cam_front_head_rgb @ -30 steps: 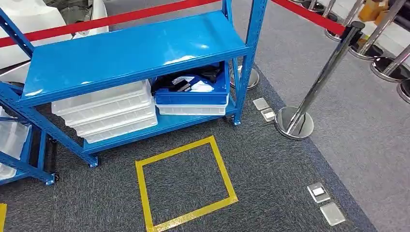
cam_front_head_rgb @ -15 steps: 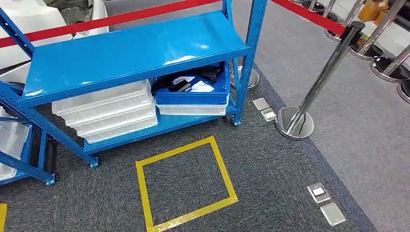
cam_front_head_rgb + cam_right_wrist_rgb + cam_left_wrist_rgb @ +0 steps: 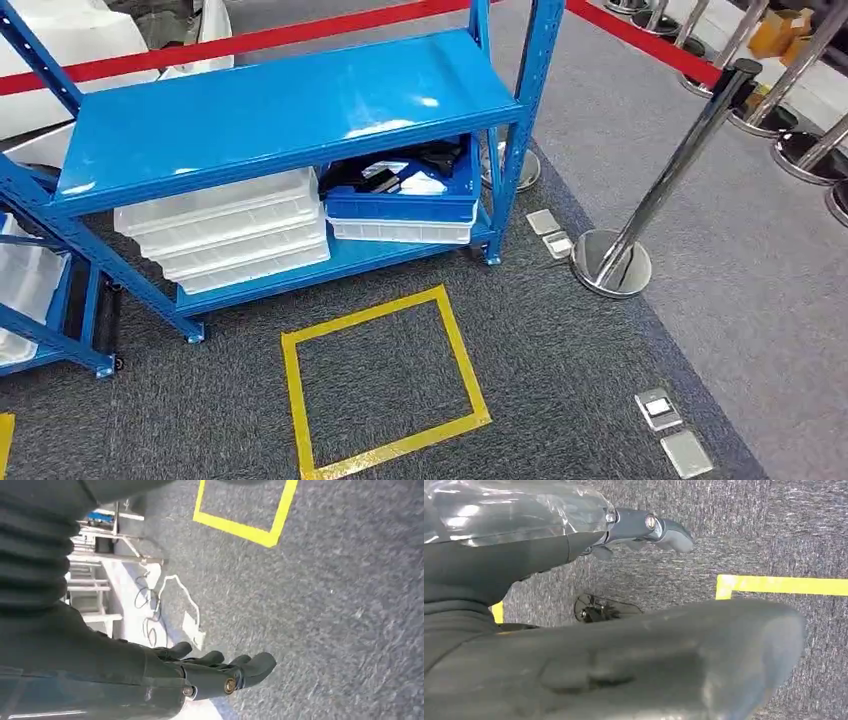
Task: Take the parts from the cabinet and place them on the table.
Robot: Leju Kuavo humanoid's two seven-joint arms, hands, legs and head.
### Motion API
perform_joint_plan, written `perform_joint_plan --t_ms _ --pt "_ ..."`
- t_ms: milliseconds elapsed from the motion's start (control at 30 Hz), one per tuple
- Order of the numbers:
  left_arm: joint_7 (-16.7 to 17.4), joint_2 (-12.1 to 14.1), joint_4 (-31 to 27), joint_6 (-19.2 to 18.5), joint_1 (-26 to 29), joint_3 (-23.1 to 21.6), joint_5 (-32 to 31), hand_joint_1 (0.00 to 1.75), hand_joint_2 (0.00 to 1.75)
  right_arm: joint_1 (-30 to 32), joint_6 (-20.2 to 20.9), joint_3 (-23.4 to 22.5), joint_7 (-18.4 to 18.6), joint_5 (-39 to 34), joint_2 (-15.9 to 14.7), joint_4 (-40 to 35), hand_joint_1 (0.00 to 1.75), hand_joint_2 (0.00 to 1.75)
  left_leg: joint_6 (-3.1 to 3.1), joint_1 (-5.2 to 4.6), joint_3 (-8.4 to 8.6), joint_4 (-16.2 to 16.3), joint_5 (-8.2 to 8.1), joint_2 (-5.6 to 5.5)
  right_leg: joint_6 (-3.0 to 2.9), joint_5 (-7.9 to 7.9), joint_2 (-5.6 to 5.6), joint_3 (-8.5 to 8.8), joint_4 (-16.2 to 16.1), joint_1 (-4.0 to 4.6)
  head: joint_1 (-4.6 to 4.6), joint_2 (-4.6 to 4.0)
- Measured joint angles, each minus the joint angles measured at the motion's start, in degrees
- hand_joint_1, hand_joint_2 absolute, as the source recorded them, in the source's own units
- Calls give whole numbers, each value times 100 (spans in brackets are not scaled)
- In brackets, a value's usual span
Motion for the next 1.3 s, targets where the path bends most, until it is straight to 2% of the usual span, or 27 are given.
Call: perform_joint_plan --t_ms 33,67,100,133,167,233,300,367,433,467,533,567,600,700,733,767,833,900,933,967,1033,1067,1100,1133,1167,1200,1300 --pt "0 0 0 0 -3 -11 0 0 0 -1 0 0 4 0 -2 0 0 175 -89 51 -17 93 -62 -41 85 169 75 224 -511 -60 11 0" --pt "7 32 9 2 -5 -13 2 0 0 4 0 4 11 0 24 0 0 175 -165 37 -49 126 -100 -64 130 -5 294 213 -389 -14 60 0" --pt "11 31 11 2 -15 -20 0 0 0 3 2 11 13 -2 31 0 0 175 -222 -2 -96 256 -145 -81 19 25 326 209 -494 -49 166 0" --pt "11 31 11 2 -14 -20 -2 0 0 0 0 11 20 0 18 0 0 175 -226 -19 -104 240 -129 -98 -103 9 285 184 -418 -49 109 0" --pt "11 31 11 2 -11 -22 2 0 0 13 4 13 26 -4 18 0 0 175 -241 -14 -102 224 -109 -112 -146 -16 241 185 -394 -30 8 0" --pt "11 33 15 2 -9 -24 2 0 0 30 4 20 31 -4 18 0 0 175 -289 21 -106 247 -134 -108 -215 -28 128 173 -376 -21 -4 0" --pt "11 33 15 2 -14 -26 2 0 0 21 0 20 31 -2 15 0 0 175 -262 -18 -317 727 -393 153 -268 -23 29 196 -380 19 -48 0" --pt "11 33 15 2 -19 -33 2 0 0 29 -4 22 33 -4 9 0 0 175 -224 -79 -821 1712 -807 217 -305 -36 -103 194 -390 77 -70 0" --pt "11 33 15 2 0 -48 2 0 0 28 -4 26 42 -7 9 2 0 175 -138 -136 -1043 2104 -823 219 -348 -61 -209 211 -390 157 -70 0" --pt "11 33 15 2 4 -55 2 0 0 26 -4 26 44 -9 9 0 0 175 -58 -182 -969 1924 -658 219 -365 -71 -249 229 -390 197 -72 0" --pt "11 33 15 4 0 -63 2 0 0 11 -7 26 46 -11 9 0 0 175 168 -318 -532 964 -126 263 -404 -96 -326 292 -406 272 -72 0" --pt "11 33 15 4 -3 -66 2 0 0 6 -4 26 46 -11 15 0 0 175 293 -402 -390 573 -53 389 -417 -104 -355 310 -430 269 -63 0" --pt "15 46 22 11 -8 -66 2 0 0 -6 -2 31 57 -15 46 0 0 175 361 -415 -336 459 -91 502 -404 -115 -384 318 -419 333 -30 0" --pt "15 42 24 13 7 -70 9 0 0 -12 0 31 61 -18 28 0 0 175 311 -457 -327 347 -60 402 -371 -92 -493 342 -501 276 -53 0" --pt "15 39 24 13 17 -70 13 0 0 -25 0 31 66 -20 26 0 0 175 303 -394 -274 225 -5 366 -345 -91 -516 385 -528 317 -52 0" --pt "13 37 24 13 19 -72 26 0 0 -25 -2 31 72 -19 20 0 0 0 258 -353 -206 134 51 359 -325 -169 -343 378 -425 289 -44 0" --pt "13 37 26 17 -8 -72 42 0 0 -26 -13 33 79 -20 22 0 0 0 296 -324 -193 83 80 328 -263 -535 -84 64 191 262 -17 0" --pt "13 24 26 13 -3 -72 44 0 0 -8 -22 33 92 -20 13 2 0 0 301 -322 -192 87 70 286 -198 -817 -37 -330 946 226 0 0" --pt "13 24 26 13 0 -74 57 0 0 2 -31 33 96 -17 9 2 0 0 296 -313 -189 94 66 257 -169 -775 -38 -428 1075 211 2 0" --pt "13 24 26 13 1 -74 61 0 0 11 -37 35 96 -17 9 2 0 0 276 -296 -181 106 53 231 -142 -578 -38 -376 900 194 7 0" --pt "13 22 26 13 -1 -72 63 0 0 12 -37 35 103 -17 0 2 0 0 218 -262 -157 161 2 199 -104 -23 -37 16 9 150 11 0" --pt "7 22 28 13 -1 -72 63 0 0 9 -37 35 103 -17 0 2 0 0 178 -258 -164 210 -41 192 -84 126 -20 191 -441 124 24 0" --pt "4 24 31 13 -13 -74 66 0 0 3 -37 39 114 -18 2 2 0 0 125 -290 -194 272 -77 187 -119 30 37 214 -474 169 42 0" --pt "-2 24 31 13 -15 -74 72 0 0 3 -42 39 116 -17 0 2 0 0 109 -290 -204 281 -80 164 -247 41 31 207 -480 159 44 0" --pt "-4 24 31 13 -13 -74 72 0 0 4 -46 41 118 -17 2 0 0 0 127 -288 -202 295 -104 165 -259 46 26 209 -508 151 31 0" --pt "-7 24 31 13 -10 -74 74 0 0 18 -46 46 122 -17 9 0 0 0 204 -305 -197 292 -102 166 -260 45 18 215 -504 164 33 0" --pt "-11 24 35 13 -11 -74 85 0 0 14 -48 72 129 -17 9 0 0 0 206 -285 -171 260 -98 165 -293 32 18 224 -501 194 31 0"
